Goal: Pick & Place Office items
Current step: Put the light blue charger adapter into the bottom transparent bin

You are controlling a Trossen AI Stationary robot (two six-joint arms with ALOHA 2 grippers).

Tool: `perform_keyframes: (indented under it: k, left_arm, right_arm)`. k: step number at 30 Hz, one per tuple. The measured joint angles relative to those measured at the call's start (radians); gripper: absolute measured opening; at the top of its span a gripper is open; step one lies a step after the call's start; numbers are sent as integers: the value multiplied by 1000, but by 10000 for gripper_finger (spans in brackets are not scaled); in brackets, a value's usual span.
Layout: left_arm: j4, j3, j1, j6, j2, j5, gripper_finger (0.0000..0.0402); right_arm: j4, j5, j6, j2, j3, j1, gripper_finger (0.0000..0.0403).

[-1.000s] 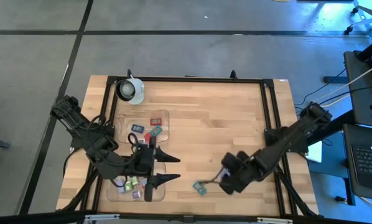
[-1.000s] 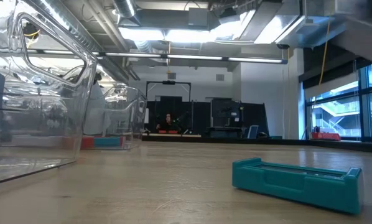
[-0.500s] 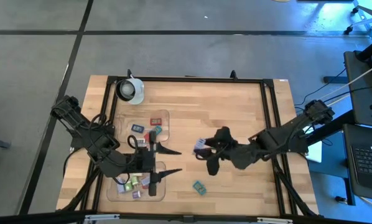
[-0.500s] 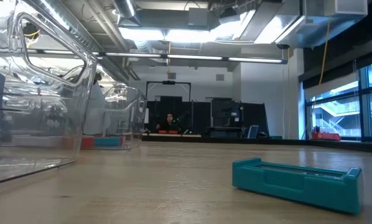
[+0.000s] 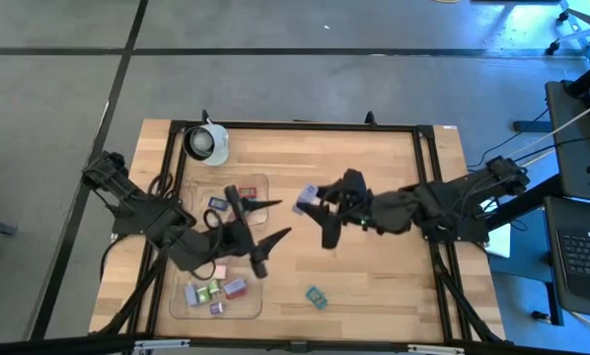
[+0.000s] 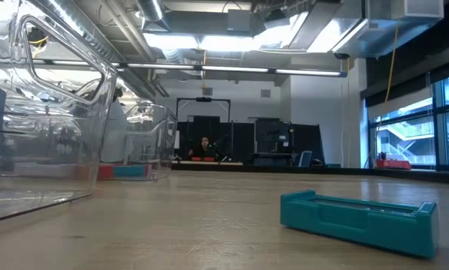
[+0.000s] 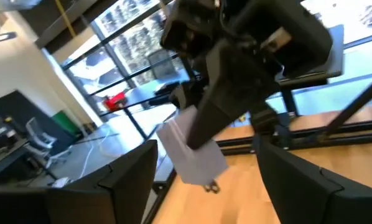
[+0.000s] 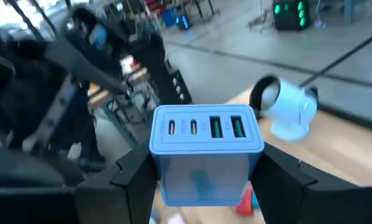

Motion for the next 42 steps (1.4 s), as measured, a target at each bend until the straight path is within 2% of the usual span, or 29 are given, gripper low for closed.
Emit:
perform_keyframes:
  k: [3,8,13,17,22,25,31,42]
  left_arm:
    - [5,0,39,-12,9,-12,284]
    - [33,0,98,-16,32,-157,292]
    - [36,0,142,0,55,-144,291]
    - [69,0,164,35,59,-132,290]
    - [92,0,187,30,59,-132,290]
    - [129,0,189,38,59,-132,287]
    - [135,0,193,44,59,-128,262]
    - [134,0,192,47,59,-128,188]
  right_arm:
    - [44,-2,-59,0,13,-32,213]
    - [97,-25,-165,0,16,-74,213]
    - [146,-31,-283,0,16,-94,213]
    - [176,-86,-341,0,16,-107,213]
    - [186,-165,-350,0,16,-123,214]
    - [185,-178,-350,0,16,-128,214]
    - [182,-177,-351,0,16,-128,214]
    - [183,-169,-341,1,16,-129,227]
